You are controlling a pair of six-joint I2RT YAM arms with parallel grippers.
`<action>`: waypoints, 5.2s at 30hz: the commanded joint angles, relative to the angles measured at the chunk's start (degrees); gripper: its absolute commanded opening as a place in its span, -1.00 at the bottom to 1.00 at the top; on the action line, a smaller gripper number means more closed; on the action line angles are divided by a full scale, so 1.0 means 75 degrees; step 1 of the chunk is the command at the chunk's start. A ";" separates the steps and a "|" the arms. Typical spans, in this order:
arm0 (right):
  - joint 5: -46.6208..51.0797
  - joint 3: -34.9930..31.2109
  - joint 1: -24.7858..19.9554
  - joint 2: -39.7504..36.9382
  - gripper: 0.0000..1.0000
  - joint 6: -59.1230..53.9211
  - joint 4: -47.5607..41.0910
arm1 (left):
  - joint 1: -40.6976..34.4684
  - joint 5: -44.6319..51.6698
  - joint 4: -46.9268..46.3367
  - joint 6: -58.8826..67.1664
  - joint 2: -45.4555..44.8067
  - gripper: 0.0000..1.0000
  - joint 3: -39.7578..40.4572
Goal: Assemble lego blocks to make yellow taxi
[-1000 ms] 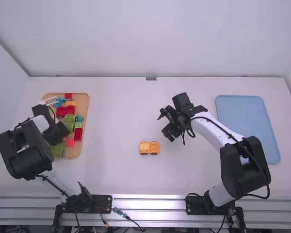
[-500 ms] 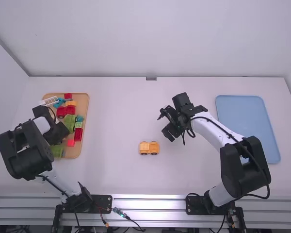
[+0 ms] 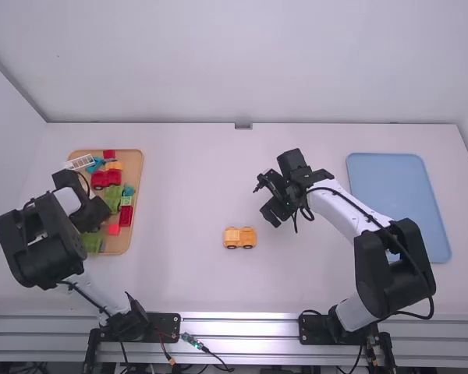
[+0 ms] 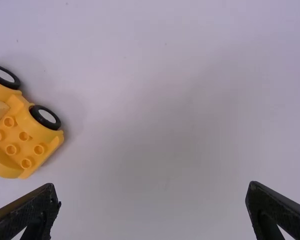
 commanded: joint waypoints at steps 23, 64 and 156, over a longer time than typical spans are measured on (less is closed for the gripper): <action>0.0000 0.0201 0.0020 -0.0152 0.98 0.0816 0.0618 | -0.0289 0.0717 -0.1122 -0.0262 -0.0828 -0.97 0.0994; -0.6027 0.0530 0.0172 -0.0152 0.98 0.2340 0.1411 | -0.7291 0.2119 0.1489 0.7403 -0.5595 -0.97 -0.2489; -0.6050 0.0428 -0.0280 -0.0138 0.03 0.2512 0.1431 | -0.8693 0.0513 0.3328 0.7569 -0.3940 -0.97 -0.1384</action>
